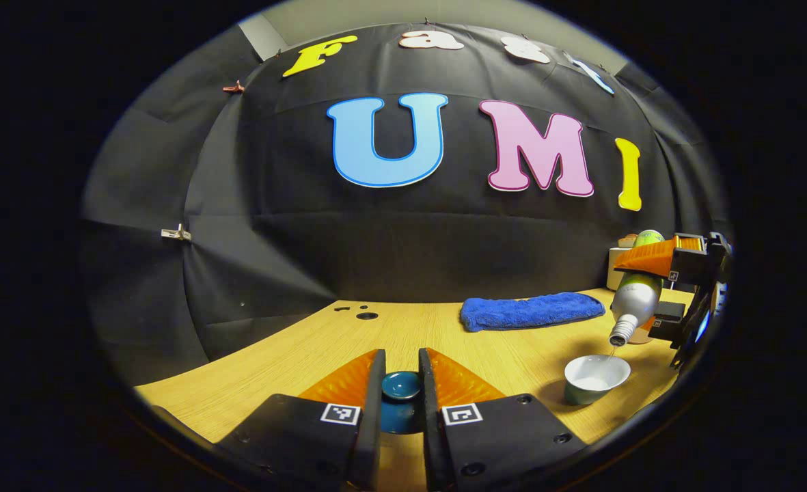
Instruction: Open the teacup lid with one hand, grasp the water bottle and pour water into the teacup with the other hand; after pouring, place the water bottle on the coaster and then close the teacup lid.
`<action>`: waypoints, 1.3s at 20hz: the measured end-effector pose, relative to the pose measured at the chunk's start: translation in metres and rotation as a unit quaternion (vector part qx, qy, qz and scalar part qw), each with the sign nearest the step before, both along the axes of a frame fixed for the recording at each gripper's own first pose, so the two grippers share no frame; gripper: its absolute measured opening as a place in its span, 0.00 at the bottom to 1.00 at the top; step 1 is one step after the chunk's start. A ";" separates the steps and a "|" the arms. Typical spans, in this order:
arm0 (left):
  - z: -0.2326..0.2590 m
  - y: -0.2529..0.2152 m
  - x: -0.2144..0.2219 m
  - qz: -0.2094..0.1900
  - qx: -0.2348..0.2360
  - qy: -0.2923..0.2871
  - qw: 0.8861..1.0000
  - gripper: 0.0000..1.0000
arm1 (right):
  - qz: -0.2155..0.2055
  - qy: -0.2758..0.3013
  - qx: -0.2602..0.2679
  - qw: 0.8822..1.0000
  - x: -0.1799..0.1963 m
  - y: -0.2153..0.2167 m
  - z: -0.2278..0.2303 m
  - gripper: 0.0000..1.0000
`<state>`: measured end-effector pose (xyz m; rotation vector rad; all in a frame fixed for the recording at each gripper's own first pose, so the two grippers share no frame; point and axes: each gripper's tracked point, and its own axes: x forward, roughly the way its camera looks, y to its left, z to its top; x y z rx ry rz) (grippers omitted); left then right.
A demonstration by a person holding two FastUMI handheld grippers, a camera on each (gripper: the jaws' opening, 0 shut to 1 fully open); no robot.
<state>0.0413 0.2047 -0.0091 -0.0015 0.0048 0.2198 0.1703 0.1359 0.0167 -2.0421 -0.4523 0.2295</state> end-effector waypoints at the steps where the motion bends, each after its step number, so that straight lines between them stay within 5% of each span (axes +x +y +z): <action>1: 0.000 0.000 0.000 0.000 0.000 0.000 1.000 0.30 | 0.002 -0.001 -0.002 1.000 0.000 0.001 0.001 0.74; 26: -0.001 -0.005 0.001 -0.014 -0.001 0.000 1.000 0.30 | 0.042 -0.054 -0.069 0.995 0.001 0.016 0.022 0.74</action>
